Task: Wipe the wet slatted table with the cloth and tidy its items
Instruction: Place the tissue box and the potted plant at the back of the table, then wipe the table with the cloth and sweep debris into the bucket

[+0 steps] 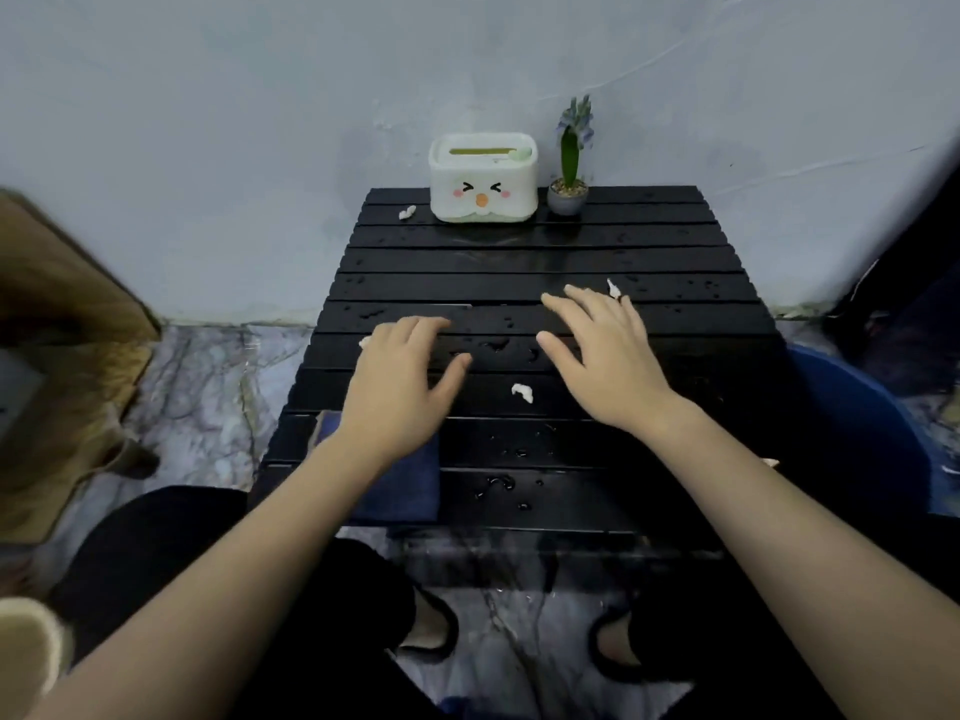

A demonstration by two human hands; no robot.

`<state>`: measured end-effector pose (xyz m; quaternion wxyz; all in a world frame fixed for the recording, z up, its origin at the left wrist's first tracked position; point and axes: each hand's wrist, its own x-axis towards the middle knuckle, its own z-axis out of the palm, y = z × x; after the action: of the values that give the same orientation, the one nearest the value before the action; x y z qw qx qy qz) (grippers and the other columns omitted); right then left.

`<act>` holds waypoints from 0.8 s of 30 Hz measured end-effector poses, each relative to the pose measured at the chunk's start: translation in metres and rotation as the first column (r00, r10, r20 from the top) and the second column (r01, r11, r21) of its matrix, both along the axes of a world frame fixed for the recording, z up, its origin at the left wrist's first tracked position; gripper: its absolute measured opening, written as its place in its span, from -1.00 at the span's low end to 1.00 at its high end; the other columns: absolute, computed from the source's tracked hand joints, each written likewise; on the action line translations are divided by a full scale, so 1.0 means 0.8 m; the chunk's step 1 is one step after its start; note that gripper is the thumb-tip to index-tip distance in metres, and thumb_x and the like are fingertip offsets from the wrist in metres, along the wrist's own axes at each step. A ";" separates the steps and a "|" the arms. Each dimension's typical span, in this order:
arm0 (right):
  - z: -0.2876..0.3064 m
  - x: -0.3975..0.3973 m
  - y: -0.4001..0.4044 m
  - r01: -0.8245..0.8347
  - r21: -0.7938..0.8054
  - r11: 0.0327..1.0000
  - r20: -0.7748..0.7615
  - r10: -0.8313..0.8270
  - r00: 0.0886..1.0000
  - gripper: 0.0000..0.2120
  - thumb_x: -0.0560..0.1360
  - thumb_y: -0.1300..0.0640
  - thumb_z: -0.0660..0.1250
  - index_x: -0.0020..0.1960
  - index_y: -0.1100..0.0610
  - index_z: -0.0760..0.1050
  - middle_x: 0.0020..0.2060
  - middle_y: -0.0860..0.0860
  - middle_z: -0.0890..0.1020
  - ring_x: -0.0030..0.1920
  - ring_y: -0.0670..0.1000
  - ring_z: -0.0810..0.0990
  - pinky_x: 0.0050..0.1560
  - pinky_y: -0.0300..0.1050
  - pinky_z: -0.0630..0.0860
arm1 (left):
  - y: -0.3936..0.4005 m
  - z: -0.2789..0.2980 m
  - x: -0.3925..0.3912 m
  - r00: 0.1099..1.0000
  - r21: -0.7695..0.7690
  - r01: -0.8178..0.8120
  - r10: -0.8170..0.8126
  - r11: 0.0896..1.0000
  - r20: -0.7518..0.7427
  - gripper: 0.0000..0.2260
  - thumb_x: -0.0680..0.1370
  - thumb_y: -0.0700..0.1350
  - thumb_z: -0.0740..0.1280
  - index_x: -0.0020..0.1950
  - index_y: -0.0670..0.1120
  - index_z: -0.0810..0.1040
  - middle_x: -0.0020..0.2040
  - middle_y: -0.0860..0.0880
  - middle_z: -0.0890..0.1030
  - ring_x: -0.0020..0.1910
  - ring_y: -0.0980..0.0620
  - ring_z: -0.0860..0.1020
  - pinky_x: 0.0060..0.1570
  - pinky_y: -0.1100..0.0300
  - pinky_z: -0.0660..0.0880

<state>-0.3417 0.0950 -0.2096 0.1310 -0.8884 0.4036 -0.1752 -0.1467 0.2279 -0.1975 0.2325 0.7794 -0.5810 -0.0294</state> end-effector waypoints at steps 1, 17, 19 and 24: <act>-0.009 -0.011 0.010 0.028 0.036 0.999 -0.037 -0.027 0.999 -0.50 0.64 -0.16 0.07 0.53 -0.01 0.25 0.53 0.05 0.26 0.54 0.05 0.13 0.54 0.16 -0.10 | 0.020 -0.010 -0.006 0.999 0.055 -0.045 0.046 0.997 -0.019 -0.51 0.60 0.13 0.28 0.43 -0.14 0.43 0.41 -0.15 0.47 0.40 -0.18 0.37 0.42 -0.02 0.30; -0.068 -0.052 0.051 0.130 0.035 0.991 -0.299 -0.113 0.948 -0.38 0.63 -0.21 -0.18 0.60 0.08 -0.04 0.60 0.10 -0.02 0.59 0.08 -0.13 0.54 0.17 -0.19 | 0.046 -0.085 -0.048 0.926 0.266 -0.371 0.334 0.890 0.175 -0.29 0.66 0.18 -0.01 0.58 -0.35 -0.03 0.58 -0.40 -0.02 0.60 -0.30 -0.04 0.58 -0.11 -0.09; -0.069 -0.052 0.052 0.130 0.021 0.991 -0.296 -0.118 0.948 -0.38 0.63 -0.21 -0.18 0.60 0.08 -0.04 0.59 0.10 -0.01 0.59 0.08 -0.12 0.54 0.17 -0.18 | 0.028 -0.084 -0.045 0.941 0.276 -0.330 0.290 0.903 0.177 -0.31 0.67 0.15 -0.03 0.58 -0.35 -0.04 0.58 -0.39 -0.02 0.60 -0.29 -0.05 0.59 -0.10 -0.10; -0.071 -0.052 0.054 0.128 0.004 0.992 -0.290 -0.121 0.949 -0.37 0.63 -0.20 -0.20 0.60 0.09 -0.03 0.59 0.11 0.01 0.59 0.08 -0.11 0.54 0.16 -0.17 | -0.031 -0.085 -0.039 0.967 0.263 -0.236 0.199 0.936 0.162 -0.34 0.68 0.11 -0.05 0.58 -0.36 -0.05 0.58 -0.39 -0.03 0.60 -0.29 -0.05 0.58 -0.07 -0.12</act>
<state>-0.3837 0.1379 -0.2663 0.0694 -0.8757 0.4756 -0.0469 -0.1778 0.2031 -0.2656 0.0825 0.8642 -0.4953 -0.0332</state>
